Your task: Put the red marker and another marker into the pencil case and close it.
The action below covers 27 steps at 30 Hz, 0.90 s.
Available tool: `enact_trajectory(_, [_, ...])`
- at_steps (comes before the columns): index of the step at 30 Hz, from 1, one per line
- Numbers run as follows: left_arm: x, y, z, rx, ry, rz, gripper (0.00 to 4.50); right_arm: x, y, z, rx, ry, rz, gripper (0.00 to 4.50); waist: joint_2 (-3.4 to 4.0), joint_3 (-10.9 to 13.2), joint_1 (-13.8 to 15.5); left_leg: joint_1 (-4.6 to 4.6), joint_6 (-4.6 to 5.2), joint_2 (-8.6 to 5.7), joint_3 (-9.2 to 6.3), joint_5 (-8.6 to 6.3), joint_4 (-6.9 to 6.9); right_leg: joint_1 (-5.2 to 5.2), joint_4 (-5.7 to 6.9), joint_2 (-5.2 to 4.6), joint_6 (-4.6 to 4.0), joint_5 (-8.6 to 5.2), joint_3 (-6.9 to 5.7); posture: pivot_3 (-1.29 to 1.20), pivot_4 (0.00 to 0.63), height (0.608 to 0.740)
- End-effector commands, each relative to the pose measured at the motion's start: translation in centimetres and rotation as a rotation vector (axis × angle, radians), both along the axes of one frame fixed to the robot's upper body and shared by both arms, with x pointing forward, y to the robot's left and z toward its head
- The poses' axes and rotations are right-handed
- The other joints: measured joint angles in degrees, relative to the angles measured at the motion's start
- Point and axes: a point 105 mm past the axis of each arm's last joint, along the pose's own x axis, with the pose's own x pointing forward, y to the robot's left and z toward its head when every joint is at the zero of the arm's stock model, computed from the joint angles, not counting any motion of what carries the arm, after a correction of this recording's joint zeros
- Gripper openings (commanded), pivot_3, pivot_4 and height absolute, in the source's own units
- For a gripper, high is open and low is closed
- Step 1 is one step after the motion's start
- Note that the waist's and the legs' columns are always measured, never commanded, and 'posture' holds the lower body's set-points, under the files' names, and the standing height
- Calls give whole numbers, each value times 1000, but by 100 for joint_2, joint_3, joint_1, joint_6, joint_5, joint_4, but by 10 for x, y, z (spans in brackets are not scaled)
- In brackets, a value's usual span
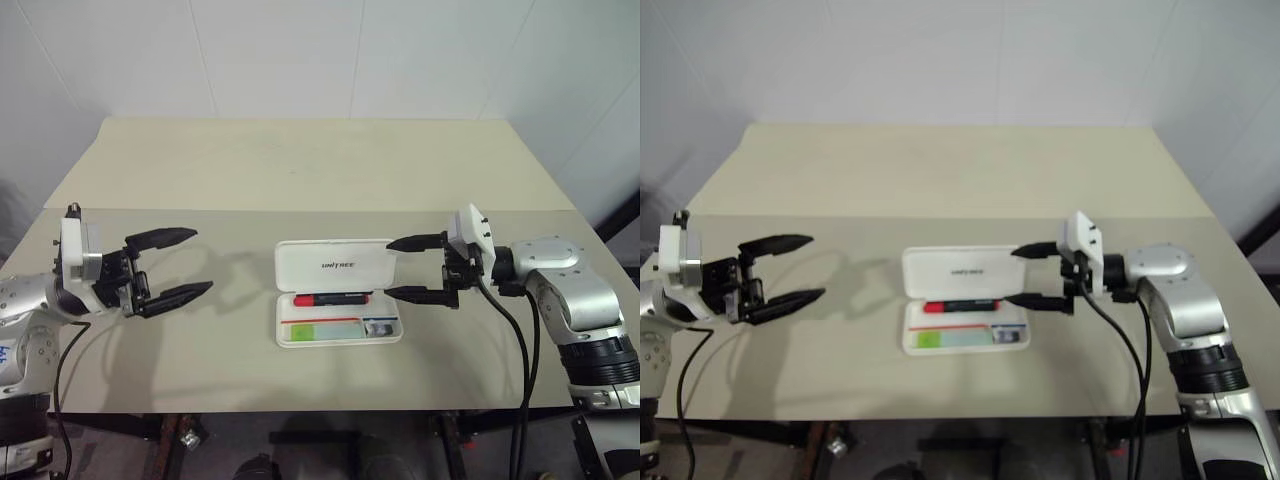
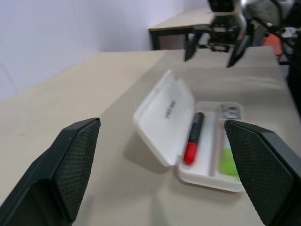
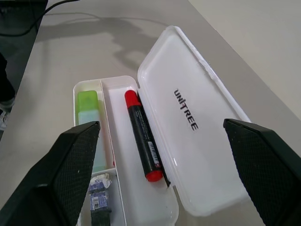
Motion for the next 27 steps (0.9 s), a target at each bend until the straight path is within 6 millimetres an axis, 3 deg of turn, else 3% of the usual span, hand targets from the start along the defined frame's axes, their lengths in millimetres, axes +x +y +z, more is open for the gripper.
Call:
enact_trajectory(1, [17,8,9,-12,-16,74,3865,5,-1,19,77,-71,-24,4500,0,0,-1,1,-2,0,0,1,0,0,0,1,0,0,0,0,150,740])
enact_trajectory(13, [57,18,1,56,-4,133,20,4,2,24,148,-85,-22,4500,0,0,12,-3,-4,0,1,3,1,0,13,1,2,1,-2,0,150,740])
enact_trajectory(19, [91,22,-19,126,85,235,20,2,-2,32,191,-87,-20,4500,0,0,107,-4,-4,-1,2,3,3,0,12,2,4,2,-4,0,150,740])
enact_trajectory(22, [103,13,-26,134,165,224,20,5,-5,31,193,-93,-42,4500,0,0,133,-6,-4,-1,3,3,3,0,10,2,5,2,-6,0,150,740])
enact_trajectory(27, [125,-7,-21,80,198,242,20,7,-6,29,191,-108,-70,4500,-1,1,149,-15,-4,-1,3,3,6,0,1,1,9,5,-9,0,150,740])
